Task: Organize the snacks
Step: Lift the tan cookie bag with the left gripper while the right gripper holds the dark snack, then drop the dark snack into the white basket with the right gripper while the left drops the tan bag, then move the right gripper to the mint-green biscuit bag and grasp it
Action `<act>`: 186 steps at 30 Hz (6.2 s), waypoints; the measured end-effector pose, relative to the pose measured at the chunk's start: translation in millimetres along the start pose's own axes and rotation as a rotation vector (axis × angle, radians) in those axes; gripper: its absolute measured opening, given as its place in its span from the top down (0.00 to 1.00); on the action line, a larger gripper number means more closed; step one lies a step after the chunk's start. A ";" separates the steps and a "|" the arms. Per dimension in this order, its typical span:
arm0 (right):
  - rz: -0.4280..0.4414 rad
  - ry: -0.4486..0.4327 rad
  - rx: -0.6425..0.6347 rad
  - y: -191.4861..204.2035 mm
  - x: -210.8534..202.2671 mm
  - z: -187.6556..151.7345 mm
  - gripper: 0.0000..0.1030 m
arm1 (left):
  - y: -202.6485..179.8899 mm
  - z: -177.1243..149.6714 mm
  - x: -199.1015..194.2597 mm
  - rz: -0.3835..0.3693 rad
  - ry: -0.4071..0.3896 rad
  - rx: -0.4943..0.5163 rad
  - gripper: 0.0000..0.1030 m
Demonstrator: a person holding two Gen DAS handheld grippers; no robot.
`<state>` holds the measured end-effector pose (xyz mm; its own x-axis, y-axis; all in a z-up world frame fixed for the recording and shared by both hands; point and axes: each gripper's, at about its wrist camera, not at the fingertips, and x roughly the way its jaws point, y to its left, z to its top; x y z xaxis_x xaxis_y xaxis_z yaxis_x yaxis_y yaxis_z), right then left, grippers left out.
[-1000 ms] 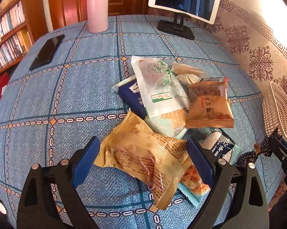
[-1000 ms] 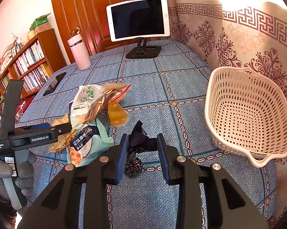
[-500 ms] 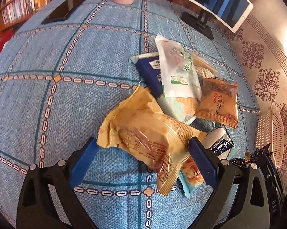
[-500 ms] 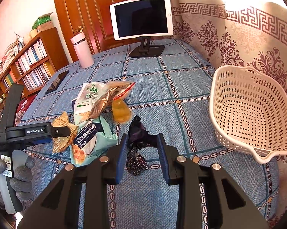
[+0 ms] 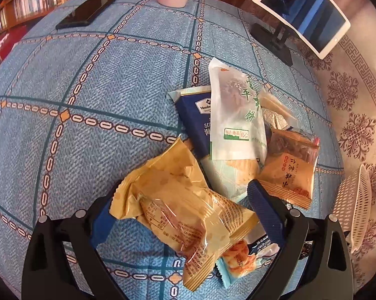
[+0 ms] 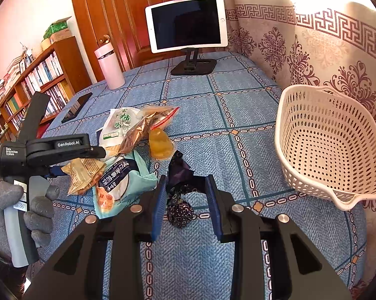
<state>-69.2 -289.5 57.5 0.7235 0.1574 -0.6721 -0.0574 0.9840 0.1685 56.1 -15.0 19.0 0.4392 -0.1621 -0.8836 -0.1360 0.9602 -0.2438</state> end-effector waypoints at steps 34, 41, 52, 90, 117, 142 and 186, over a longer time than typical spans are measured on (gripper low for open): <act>-0.130 -0.199 0.282 -122.9 -60.2 31.1 0.68 | -99.3 -24.2 -95.4 -0.105 -0.334 0.428 0.42; 0.063 -0.127 0.137 -60.9 -44.3 5.8 0.51 | -94.9 -19.7 -92.7 -0.091 -0.324 0.406 0.42; 0.113 0.135 -0.009 3.0 43.3 -28.4 0.69 | -83.5 -22.5 -96.7 -0.092 -0.330 0.392 0.42; -0.258 -0.258 0.239 -118.3 -55.2 -6.2 0.41 | -208.2 -29.8 -81.5 -0.269 -0.299 0.593 0.42; -0.273 -0.276 0.215 -108.9 -63.5 -11.6 0.38 | -265.5 -19.3 -60.6 -0.345 -0.318 0.607 0.03; -0.019 -0.119 0.087 -23.2 -32.5 -2.2 0.29 | -85.8 18.5 -68.0 -0.131 -0.337 0.367 0.03; 0.082 0.197 -0.063 66.9 67.6 -10.6 0.52 | -1.6 21.6 -42.4 0.016 -0.356 0.263 0.03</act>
<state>-31.5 -212.1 15.7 0.5665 0.2440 -0.7871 -0.1578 0.9696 0.1870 56.8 -4.7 65.5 0.7237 -0.1029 -0.6824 0.0652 0.9946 -0.0808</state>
